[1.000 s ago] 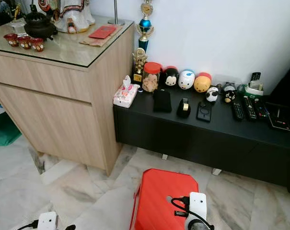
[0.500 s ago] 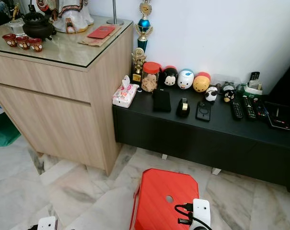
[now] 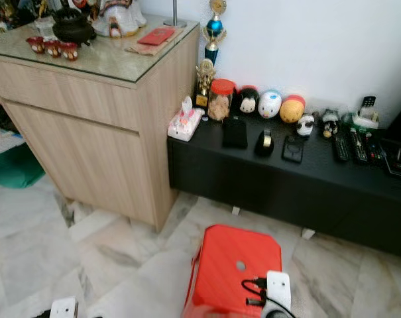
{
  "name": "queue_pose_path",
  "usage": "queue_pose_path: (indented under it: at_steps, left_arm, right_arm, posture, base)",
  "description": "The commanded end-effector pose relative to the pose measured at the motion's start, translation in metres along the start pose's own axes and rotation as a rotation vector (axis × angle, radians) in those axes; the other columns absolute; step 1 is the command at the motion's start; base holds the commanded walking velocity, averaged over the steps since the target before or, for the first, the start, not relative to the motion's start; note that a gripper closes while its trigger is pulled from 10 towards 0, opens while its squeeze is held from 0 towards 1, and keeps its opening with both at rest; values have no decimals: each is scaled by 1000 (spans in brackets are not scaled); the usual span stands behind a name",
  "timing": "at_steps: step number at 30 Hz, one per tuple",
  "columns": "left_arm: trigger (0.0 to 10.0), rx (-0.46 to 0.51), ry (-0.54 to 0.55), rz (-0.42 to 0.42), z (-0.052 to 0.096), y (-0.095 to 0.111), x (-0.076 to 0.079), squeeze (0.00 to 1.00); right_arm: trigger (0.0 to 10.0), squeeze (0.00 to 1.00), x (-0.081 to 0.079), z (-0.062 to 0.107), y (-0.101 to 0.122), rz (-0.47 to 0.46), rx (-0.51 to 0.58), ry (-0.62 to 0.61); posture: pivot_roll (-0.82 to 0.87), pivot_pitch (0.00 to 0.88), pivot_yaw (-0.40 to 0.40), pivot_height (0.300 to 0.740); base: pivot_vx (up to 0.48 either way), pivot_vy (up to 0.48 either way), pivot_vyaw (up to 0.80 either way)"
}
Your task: Hang keys on a hook
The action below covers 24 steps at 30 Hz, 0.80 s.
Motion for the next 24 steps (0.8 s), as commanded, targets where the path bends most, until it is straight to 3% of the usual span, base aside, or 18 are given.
queue_pose_path:
  at_steps: [1,24]
  left_arm:
    - [10000,-12,8,-1,2,-5,-4,0]
    - [10000,-14,-9,-19,1,-3,-1,0]
  right_arm:
    - [10000,0,3,1,-4,-8,-16,-9]
    - [10000,0,4,0,-2,-42,-22,-22]
  posture:
    - [96,0,-69,740]
    - [96,0,-69,740]
  base:
    - [-360,0,0]
    - [-358,0,0]
Point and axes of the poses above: a point about 5 cm out from each wrist's last joint towards the gripper, its own z axis pointing back from the gripper into the wrist, its own y axis along the axis of the wrist's last joint, x = y × z, the point moved 5 cm from there along -z, pointing out of the wrist towards the gripper, and after that the axes turned 9 degrees about z, right-handed, at the moved point
